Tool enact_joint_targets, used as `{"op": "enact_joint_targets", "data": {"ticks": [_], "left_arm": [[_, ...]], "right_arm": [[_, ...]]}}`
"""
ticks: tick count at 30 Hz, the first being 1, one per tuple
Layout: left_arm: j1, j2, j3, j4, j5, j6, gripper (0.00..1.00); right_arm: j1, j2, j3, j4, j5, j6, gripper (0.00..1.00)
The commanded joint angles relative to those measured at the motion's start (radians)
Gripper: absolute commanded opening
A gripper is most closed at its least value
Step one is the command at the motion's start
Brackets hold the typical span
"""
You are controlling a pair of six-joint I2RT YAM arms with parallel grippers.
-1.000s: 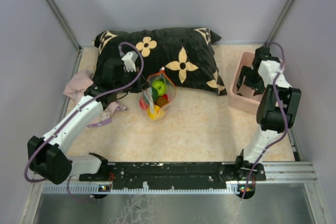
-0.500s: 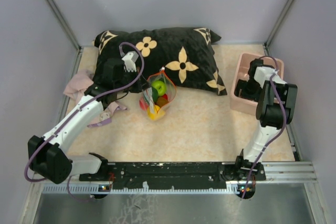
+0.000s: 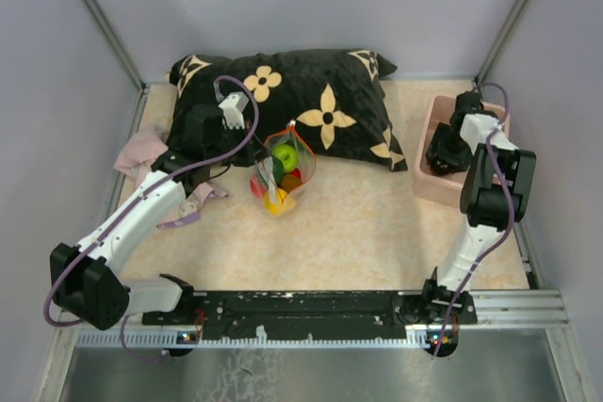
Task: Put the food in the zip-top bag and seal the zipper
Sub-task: Pick up the fake fruit from the bin.
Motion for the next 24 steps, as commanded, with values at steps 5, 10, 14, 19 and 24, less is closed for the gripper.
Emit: {"op": "enact_joint_targets", "data": {"ticks": [5,10,14,19,24], "left_arm": [[0.003,-0.024,-0.006,0.029,-0.009,0.008,0.00],[0.001,-0.023,-0.004,0.026,-0.016,0.007,0.00],[0.001,-0.017,0.004,0.023,-0.018,0.008,0.00],[0.003,-0.006,0.015,0.021,-0.016,0.011,0.00],[0.002,0.000,0.022,0.027,-0.003,0.011,0.00]], "right_arm": [[-0.041,0.074,0.224,0.133,-0.002,0.034,0.51],[-0.045,0.109,0.271,0.142,-0.018,0.025,0.51],[-0.045,0.099,0.289,0.125,-0.034,0.020,0.51],[-0.046,0.011,0.279,0.114,-0.044,0.018,0.51],[-0.046,-0.101,0.269,0.098,-0.064,0.012,0.51]]}}
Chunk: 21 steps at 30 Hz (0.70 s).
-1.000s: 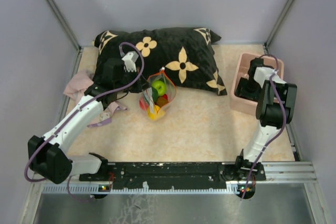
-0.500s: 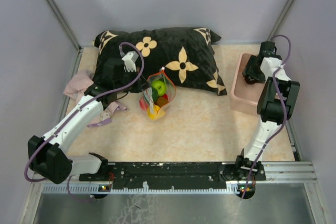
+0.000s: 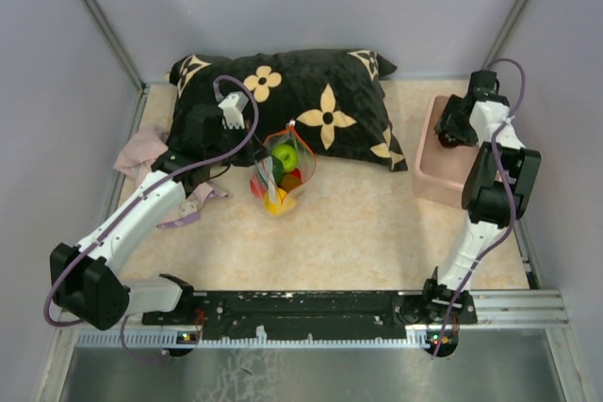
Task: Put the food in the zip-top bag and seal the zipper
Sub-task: Pick up the fake fruit from the bin, then place the fake fruit in the zipper food storage bag.
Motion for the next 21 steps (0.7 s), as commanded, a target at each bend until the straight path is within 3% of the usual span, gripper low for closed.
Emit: {"op": "enact_joint_targets", "data": {"ticks": [1,11,21], "left_arm": [[0.002,0.001,0.023,0.030,0.009,0.011,0.00],[0.002,0.003,0.033,0.048,0.039,0.010,0.00],[0.002,-0.001,0.030,0.058,0.061,0.007,0.00]], "right_arm": [[-0.005,-0.197,0.041,0.004,-0.024,-0.013,0.50],[0.067,-0.400,0.055,-0.039,-0.069,-0.093,0.49],[0.259,-0.527,0.020,0.063,-0.199,-0.169,0.49]]}}
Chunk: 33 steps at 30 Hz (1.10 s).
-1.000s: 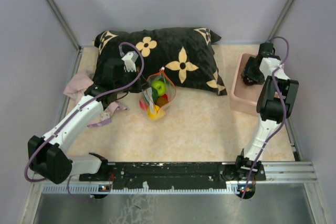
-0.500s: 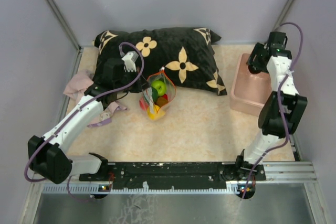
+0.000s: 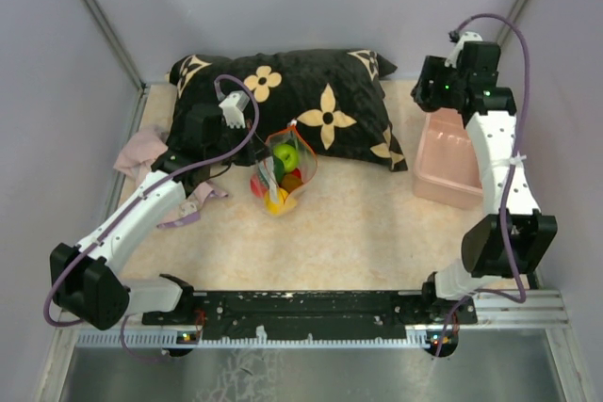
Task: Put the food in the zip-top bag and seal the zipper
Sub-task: Place the fake fruit in the zipper food storage bag.
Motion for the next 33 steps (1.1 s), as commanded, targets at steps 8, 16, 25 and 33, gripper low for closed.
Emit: {"op": "enact_joint_targets", "data": {"ticks": [8,16,25,33], "left_arm": [[0.002,-0.002,0.036,0.043,0.037,-0.001,0.00],[0.002,-0.007,0.034,0.048,0.031,-0.009,0.00],[0.002,-0.016,0.027,0.057,0.032,-0.014,0.00],[0.001,-0.025,0.014,0.064,0.034,-0.019,0.00]], "right_arm": [[0.288,-0.102,-0.018,0.217,-0.172,-0.074,0.49],[0.507,-0.124,-0.125,0.375,-0.271,-0.085,0.49],[0.639,-0.096,-0.200,0.441,-0.318,-0.097,0.50],[0.708,-0.050,-0.232,0.405,-0.266,-0.136,0.55]]}}
